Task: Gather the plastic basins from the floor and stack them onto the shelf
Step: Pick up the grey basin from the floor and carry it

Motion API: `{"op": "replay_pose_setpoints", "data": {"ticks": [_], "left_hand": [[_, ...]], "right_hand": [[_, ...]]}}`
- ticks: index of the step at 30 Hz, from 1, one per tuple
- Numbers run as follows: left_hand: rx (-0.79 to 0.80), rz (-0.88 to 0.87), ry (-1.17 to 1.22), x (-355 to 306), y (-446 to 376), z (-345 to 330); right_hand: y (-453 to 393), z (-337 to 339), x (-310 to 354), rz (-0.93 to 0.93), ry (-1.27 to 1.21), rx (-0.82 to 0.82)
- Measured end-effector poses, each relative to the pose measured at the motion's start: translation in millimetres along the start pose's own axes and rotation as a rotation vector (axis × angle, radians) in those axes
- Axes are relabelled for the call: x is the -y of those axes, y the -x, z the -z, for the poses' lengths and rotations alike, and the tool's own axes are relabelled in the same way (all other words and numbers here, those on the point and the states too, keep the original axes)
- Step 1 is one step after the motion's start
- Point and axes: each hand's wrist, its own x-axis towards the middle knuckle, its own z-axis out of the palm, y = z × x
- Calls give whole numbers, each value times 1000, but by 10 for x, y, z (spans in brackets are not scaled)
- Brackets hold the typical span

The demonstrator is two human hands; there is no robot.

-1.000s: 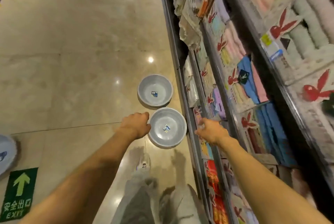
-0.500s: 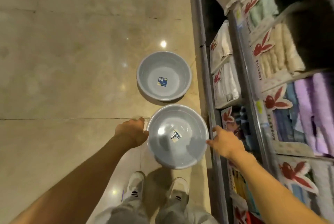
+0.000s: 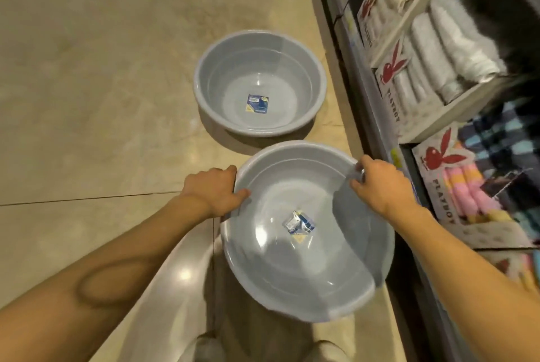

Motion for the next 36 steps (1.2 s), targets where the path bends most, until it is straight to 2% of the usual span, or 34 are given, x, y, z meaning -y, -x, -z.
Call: {"op": "replay_pose_setpoints", "data": {"ticks": [3, 5, 8, 12, 21, 25, 36], "left_hand": [[-4, 44, 83, 45, -25, -129], [49, 80, 249, 73, 26, -191], [135, 116, 631, 60, 179, -298], [135, 183, 903, -27, 302, -387], [11, 238, 1079, 366, 462, -101], [-49, 218, 1115, 470, 545, 170], [-320, 214, 1300, 442, 133, 1399]], "right_hand": [[-71, -83, -46, 24, 2, -130], [-63, -100, -80, 29, -12, -167], [-33, -82, -94, 41, -30, -174], [-49, -50, -71, -5, -14, -128], [104, 51, 6, -15, -96, -139], [175, 247, 123, -78, -426, -77], [-249, 972, 589, -78, -960, -83]]}}
